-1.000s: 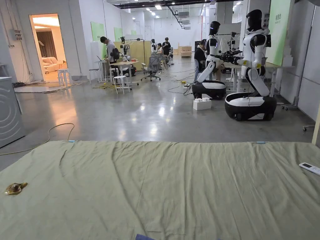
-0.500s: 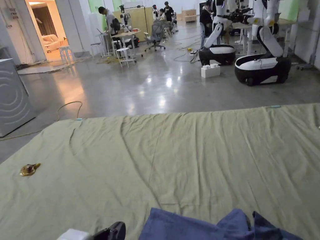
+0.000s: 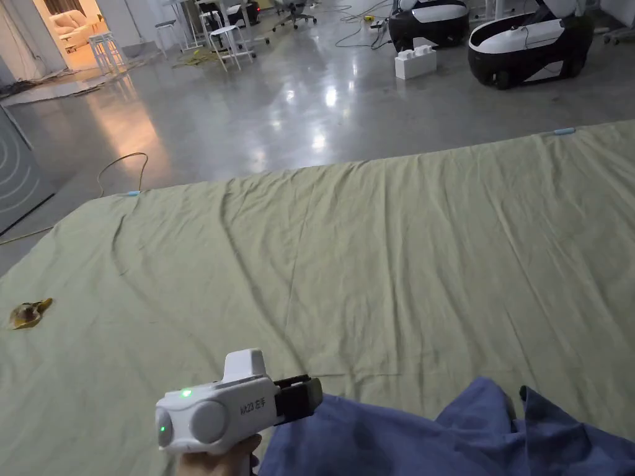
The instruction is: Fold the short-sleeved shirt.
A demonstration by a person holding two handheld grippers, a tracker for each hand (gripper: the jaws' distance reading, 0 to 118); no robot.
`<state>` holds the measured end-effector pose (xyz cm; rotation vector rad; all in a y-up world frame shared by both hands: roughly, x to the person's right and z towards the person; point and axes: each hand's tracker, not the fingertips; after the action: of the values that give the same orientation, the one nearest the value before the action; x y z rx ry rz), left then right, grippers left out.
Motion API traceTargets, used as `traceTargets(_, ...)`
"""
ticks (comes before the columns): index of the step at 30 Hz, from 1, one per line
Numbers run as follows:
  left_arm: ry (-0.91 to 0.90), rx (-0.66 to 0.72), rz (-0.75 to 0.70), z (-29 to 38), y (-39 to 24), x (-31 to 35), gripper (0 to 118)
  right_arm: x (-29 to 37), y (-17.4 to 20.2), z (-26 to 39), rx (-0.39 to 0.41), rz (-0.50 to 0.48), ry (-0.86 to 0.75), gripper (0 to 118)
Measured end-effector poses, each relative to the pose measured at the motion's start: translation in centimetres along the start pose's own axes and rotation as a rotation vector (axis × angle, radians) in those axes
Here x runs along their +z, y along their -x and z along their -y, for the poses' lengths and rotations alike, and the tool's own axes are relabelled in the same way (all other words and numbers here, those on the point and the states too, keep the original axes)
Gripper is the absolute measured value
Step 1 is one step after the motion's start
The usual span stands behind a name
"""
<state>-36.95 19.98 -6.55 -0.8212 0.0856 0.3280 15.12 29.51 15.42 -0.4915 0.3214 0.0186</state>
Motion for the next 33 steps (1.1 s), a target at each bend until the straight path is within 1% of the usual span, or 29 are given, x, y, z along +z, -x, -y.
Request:
traceTargets(1,0.036,-0.061,-0.024,-0.4,0.6,-1.7,76,-0.2,-0.2,0.2,-0.01,0.004,0.009,1)
traceTargets(3,0.11,-0.126,-0.08,-0.3,0.9,-3.5,76,-0.5,-0.6,0.4,-0.037,0.008,0.019,0)
traceTargets(4,0.116,-0.18,-0.1,-0.3,1.0,-4.1,75,-0.5,-0.7,0.4,-0.045,0.009,0.024,1)
traceTargets(5,0.143,-0.187,-0.084,0.1,0.1,-4.0,73,-0.6,-0.8,0.5,-0.045,0.011,0.024,1)
traceTargets(6,0.158,-0.213,-0.088,0.4,-0.1,-4.1,68,-0.7,-0.8,0.5,-0.045,0.016,0.025,1)
traceTargets(7,0.163,-0.249,-0.082,0.6,-0.3,-4.2,58,-0.9,-0.9,0.5,-0.044,0.017,0.027,1)
traceTargets(9,0.157,-0.292,-0.112,0.9,-1.2,-4.2,49,-1.2,-1.0,0.2,-0.039,0.014,0.033,0)
traceTargets(10,0.168,-0.275,-0.089,0.7,-1.7,-4.2,41,-1.3,-1.0,0.2,-0.036,0.016,0.035,1)
traceTargets(11,0.175,-0.278,-0.087,0.5,-1.9,-4.3,27,-1.6,-1.0,0.1,-0.032,0.018,0.037,1)
traceTargets(12,0.178,-0.277,-0.096,0.4,-2.1,-4.4,18,-1.7,-1.1,0.0,-0.031,0.019,0.039,1)
traceTargets(13,0.181,-0.273,-0.104,0.2,-2.4,-4.5,14,-2.0,-1.2,-0.1,-0.032,0.026,0.044,1)
traceTargets(14,0.195,-0.273,-0.111,0.4,-2.9,-4.6,12,-2.3,-1.5,-0.4,-0.035,0.042,0.053,1)
traceTargets(16,0.213,-0.34,-0.139,0.9,-3.5,-5.0,11,-3.2,-2.3,-0.9,-0.047,0.065,0.071,1)
traceTargets(18,0.238,-0.367,-0.165,0.9,-3.7,-6.1,11,-4.9,-3.9,-1.7,-0.068,0.105,0.092,3)
traceTargets(19,0.246,-0.346,-0.17,0.7,-3.8,-6.4,11,-5.7,-4.8,-2.1,-0.091,0.12,0.105,5)
traceTargets(20,0.261,-0.318,-0.178,0.4,-3.9,-6.7,11,-7.3,-6.4,-2.2,-0.145,0.117,0.136,8)
traceTargets(21,0.27,-0.31,-0.178,0.2,-3.7,-6.8,11,-8.6,-7.5,-2.2,-0.183,0.119,0.165,25)
traceTargets(23,0.301,-0.327,-0.177,-0.2,-4.0,-6.9,11,-12.1,-10.1,-1.8,-0.274,0.122,0.192,73)
traceTargets(24,0.312,-0.335,-0.174,-0.3,-4.1,-6.9,11,-13.2,-11.0,-1.5,-0.289,0.133,0.178,76)
traceTargets(26,0.328,-0.326,-0.171,-0.3,-4.5,-6.4,11,-16.4,-12.8,-1.3,-0.274,0.147,0.206,75)
traceTargets(28,0.334,-0.319,-0.167,-0.3,-4.5,-6.4,11,-19.2,-14.0,-0.9,-0.23,0.172,0.248,75)
traceTargets(29,0.335,-0.319,-0.161,-0.4,-4.4,-6.2,11,-20.5,-14.5,-0.8,-0.187,0.176,0.264,75)
traceTargets(30,0.335,-0.316,-0.157,-0.3,-4.3,-6.1,11,-21.4,-14.9,-0.7,-0.157,0.166,0.27,75)
traceTargets(33,0.329,-0.302,-0.142,-0.3,-4.1,-5.8,11,-23.2,-14.9,0.0,-0.08,0.073,0.303,74)
